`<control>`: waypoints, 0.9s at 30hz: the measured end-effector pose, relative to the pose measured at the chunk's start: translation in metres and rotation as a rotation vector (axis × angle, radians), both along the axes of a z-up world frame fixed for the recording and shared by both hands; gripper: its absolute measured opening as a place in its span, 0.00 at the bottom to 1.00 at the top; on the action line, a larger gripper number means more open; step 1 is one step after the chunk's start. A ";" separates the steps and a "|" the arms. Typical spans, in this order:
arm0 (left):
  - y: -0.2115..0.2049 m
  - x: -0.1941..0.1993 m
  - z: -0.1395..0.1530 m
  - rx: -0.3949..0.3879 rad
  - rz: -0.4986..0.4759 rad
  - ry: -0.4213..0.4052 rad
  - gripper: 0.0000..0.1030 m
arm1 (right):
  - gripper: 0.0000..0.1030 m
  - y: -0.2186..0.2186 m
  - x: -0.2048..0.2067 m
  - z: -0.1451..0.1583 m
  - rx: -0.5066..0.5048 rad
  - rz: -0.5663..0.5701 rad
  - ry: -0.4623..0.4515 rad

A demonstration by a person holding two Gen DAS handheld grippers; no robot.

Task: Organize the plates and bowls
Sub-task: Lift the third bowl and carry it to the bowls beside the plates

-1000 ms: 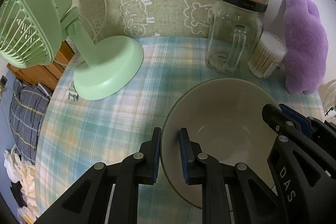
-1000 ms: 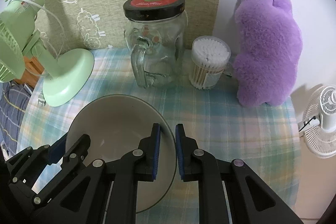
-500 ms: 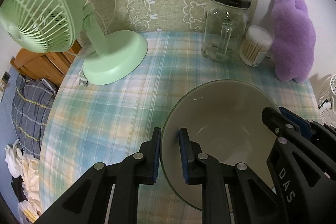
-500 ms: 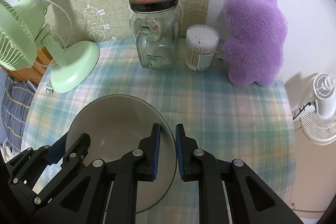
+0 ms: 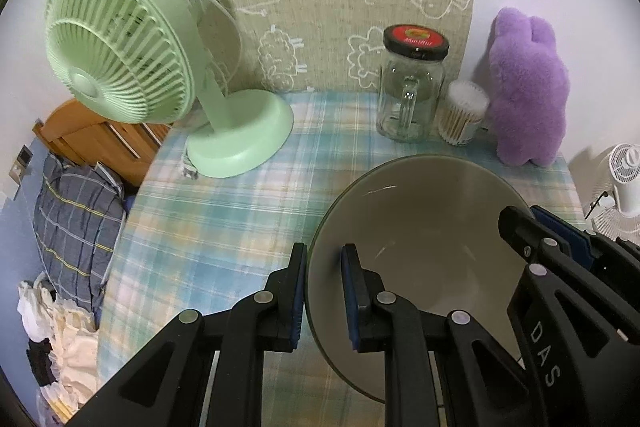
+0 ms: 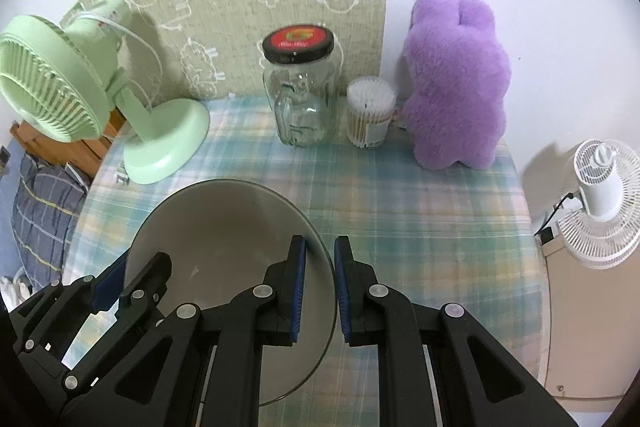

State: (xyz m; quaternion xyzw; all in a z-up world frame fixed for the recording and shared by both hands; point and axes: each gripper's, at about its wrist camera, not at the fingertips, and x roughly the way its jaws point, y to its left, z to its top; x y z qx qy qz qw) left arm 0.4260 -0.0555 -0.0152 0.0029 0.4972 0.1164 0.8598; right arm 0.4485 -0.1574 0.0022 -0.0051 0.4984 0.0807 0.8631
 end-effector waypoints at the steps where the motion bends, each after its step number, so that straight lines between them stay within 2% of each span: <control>1: 0.000 -0.002 0.004 0.003 0.000 -0.007 0.14 | 0.17 0.000 -0.001 0.003 0.002 -0.001 -0.002; 16: 0.007 -0.046 0.050 0.014 -0.024 -0.066 0.14 | 0.17 0.005 -0.050 0.054 0.010 -0.016 -0.059; 27: 0.019 -0.094 0.066 -0.033 -0.059 -0.098 0.14 | 0.17 0.020 -0.103 0.081 -0.030 -0.055 -0.095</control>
